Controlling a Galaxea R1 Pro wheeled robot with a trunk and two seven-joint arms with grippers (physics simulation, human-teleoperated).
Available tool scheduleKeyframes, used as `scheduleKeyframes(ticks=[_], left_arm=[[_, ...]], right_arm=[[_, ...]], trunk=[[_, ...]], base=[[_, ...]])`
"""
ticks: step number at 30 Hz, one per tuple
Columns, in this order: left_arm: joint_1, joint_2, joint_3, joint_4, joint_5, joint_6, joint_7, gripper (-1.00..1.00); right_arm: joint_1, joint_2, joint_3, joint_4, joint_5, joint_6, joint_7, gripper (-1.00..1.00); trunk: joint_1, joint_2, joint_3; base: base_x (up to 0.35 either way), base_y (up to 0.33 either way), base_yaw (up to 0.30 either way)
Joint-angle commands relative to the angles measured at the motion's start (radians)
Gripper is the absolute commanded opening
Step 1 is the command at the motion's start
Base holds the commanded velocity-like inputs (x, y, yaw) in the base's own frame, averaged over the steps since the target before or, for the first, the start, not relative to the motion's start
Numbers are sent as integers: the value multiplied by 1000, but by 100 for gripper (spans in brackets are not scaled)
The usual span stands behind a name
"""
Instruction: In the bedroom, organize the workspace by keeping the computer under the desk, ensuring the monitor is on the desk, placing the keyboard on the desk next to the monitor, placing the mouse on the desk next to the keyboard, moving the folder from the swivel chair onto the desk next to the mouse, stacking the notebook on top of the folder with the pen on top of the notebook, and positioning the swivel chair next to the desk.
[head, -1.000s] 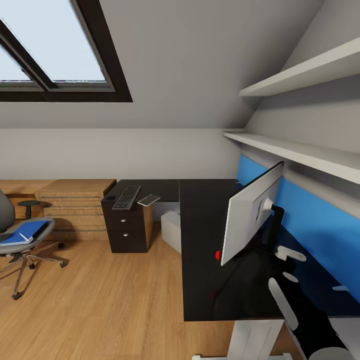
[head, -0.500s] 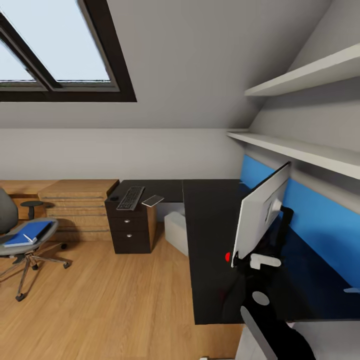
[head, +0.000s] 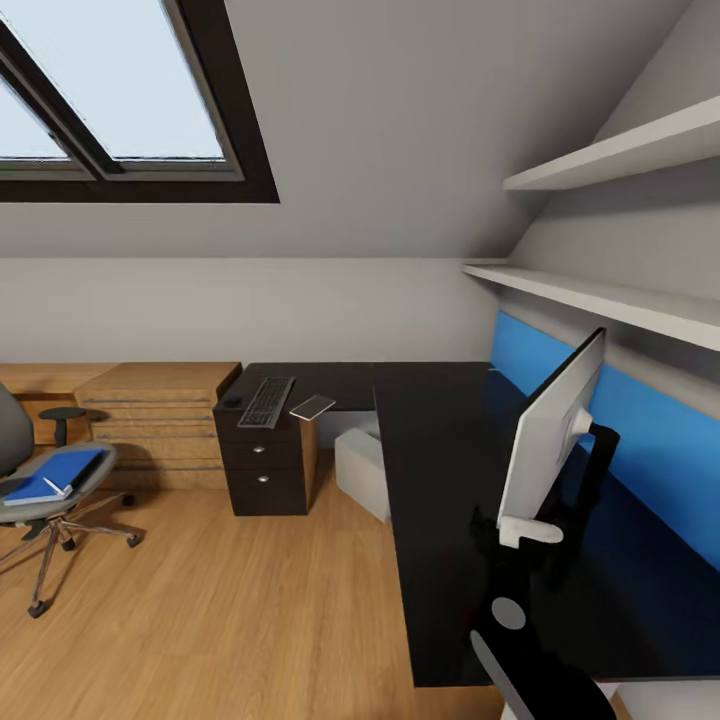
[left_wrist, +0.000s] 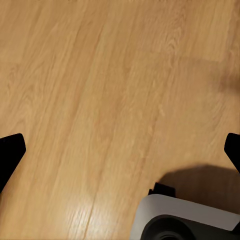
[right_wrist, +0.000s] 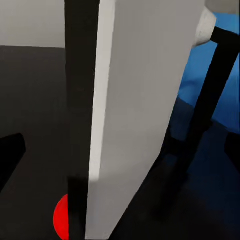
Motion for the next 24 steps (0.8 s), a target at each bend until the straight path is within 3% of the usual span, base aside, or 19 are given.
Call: scheduleKeyframes(ticks=[1, 8, 24], left_arm=[[1, 1, -8, -2, 6, -1, 5, 100], [0, 1, -8, -2, 6, -2, 5, 100], [0, 1, -8, -3, 6, -2, 5, 100]], right_arm=[[-1, -1, 3, 5, -1, -13, -16, 100], [-1, -1, 0, 30, 4, -73, -30, 100], [-1, -1, -3, 34, 4, -81, -33, 100]], trunk=[[0, -1, -1], [0, -1, -1], [0, -1, -1]], base=[[73, 1, 0], [195, 0, 0], [103, 0, 0]])
